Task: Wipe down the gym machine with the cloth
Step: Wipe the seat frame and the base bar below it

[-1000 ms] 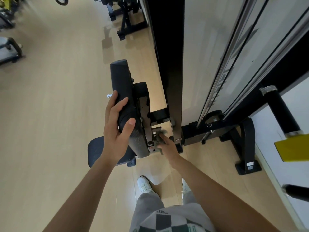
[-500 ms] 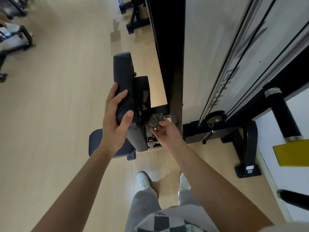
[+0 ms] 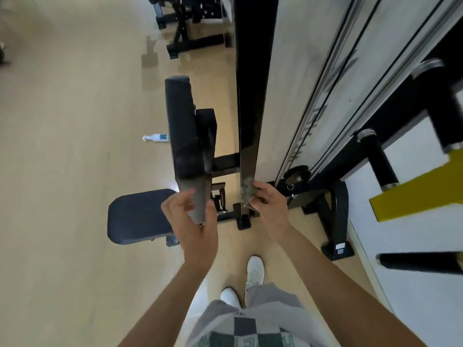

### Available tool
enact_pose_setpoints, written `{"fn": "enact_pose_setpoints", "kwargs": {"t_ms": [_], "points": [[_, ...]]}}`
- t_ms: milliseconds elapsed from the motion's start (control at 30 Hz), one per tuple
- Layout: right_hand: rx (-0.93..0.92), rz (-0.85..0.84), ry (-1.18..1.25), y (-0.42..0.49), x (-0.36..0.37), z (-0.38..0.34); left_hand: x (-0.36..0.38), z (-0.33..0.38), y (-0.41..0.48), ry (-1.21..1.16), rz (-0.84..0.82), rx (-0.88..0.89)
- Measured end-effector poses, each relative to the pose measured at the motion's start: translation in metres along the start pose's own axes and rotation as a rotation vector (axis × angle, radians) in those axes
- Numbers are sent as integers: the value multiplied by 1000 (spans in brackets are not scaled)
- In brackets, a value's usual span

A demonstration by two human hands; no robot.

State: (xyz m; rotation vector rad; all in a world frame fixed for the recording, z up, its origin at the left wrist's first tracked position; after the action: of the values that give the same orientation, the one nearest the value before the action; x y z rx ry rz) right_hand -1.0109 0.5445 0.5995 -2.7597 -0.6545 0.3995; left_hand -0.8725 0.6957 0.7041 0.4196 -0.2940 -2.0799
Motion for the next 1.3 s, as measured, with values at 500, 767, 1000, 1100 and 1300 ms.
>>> {"fn": "enact_pose_setpoints", "kwargs": {"t_ms": [500, 767, 1000, 1100, 1300], "points": [[-41, -90, -258, -81, -41, -7, 45, -63, -64, -286, -493, -529], [-36, -91, -446, -77, -71, 19, 45, -42, -69, -68, -496, -386], [-35, 31, -336, -65, -115, 16, 59, -31, -72, 184, -700, -283], [-35, 29, -369, -66, -126, 18, 63, -32, -80, 261, -774, -321], [-108, -118, -723, -65, -132, 20, 76, -25, -84, 192, -799, -338]]}}
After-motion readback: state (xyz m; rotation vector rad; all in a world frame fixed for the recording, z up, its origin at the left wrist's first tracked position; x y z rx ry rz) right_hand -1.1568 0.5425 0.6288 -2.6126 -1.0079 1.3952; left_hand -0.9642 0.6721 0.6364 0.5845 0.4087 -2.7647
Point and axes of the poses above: each hand's wrist, its own y-axis towards the middle knuckle, its own x-axis out of the palm, z = x × y, the point moved 6 cm from there along y, towards the middle knuckle, and after that the axes turned 10 degrees about -y, right-handed, at the moved point
